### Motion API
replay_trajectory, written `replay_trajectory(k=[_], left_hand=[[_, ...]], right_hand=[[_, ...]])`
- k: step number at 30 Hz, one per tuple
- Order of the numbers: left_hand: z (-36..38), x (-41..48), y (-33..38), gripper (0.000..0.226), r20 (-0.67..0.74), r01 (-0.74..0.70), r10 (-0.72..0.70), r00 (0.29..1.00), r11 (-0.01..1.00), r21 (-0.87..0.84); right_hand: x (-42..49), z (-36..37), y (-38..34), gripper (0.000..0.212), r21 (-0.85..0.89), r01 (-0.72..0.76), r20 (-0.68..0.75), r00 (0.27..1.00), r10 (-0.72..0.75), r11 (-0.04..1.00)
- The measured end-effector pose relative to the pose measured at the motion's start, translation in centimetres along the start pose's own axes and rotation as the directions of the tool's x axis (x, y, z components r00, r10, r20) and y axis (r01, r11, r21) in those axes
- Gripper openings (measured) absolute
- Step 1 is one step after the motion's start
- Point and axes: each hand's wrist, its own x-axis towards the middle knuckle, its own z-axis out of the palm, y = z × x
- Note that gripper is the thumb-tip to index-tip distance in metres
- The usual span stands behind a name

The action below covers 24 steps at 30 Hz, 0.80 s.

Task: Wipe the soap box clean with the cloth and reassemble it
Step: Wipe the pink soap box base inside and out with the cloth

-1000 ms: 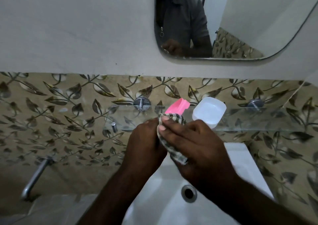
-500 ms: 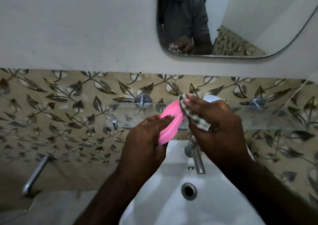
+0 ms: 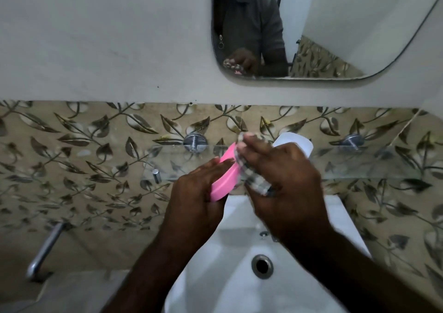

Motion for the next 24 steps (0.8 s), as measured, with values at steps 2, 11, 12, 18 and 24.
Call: replay_trajectory(k=[2, 11, 12, 18, 24], left_hand=[[-0.2, 0.1, 0.3, 0.018, -0.02, -0.012, 0.012, 1.0, 1.0, -0.027], [0.3, -0.2, -0.2, 0.031, -0.071, -0.006, 0.005, 0.997, 1.0, -0.015], [0.2, 0.0, -0.2, 0.026, -0.063, -0.002, 0.0, 0.998, 0.999, -0.041], [0.3, -0.2, -1.0, 0.027, -0.028, -0.011, 0.008, 1.0, 0.996, -0.087], [0.1, -0.9, -0.8, 0.027, -0.024, 0.051, -0.059, 0.998, 0.967, -0.25]], right_hand=[[-1.1, 0.3, -1.6, 0.031, 0.008, 0.139, 0.035, 0.99, -0.139, 0.99], [0.2, 0.0, 0.7, 0.042, 0.045, -0.048, 0.008, 0.999, 0.048, 0.998], [-0.5, 0.3, -0.2, 0.038, 0.022, 0.028, 0.039, 0.999, -0.029, 0.999], [0.1, -0.3, 1.5, 0.037, 0.187, -0.022, 0.01, 1.0, 0.02, 0.982], [0.9, -1.8, 3.1, 0.043, 0.692, -0.487, 0.313, 0.867, 0.387, 0.533]])
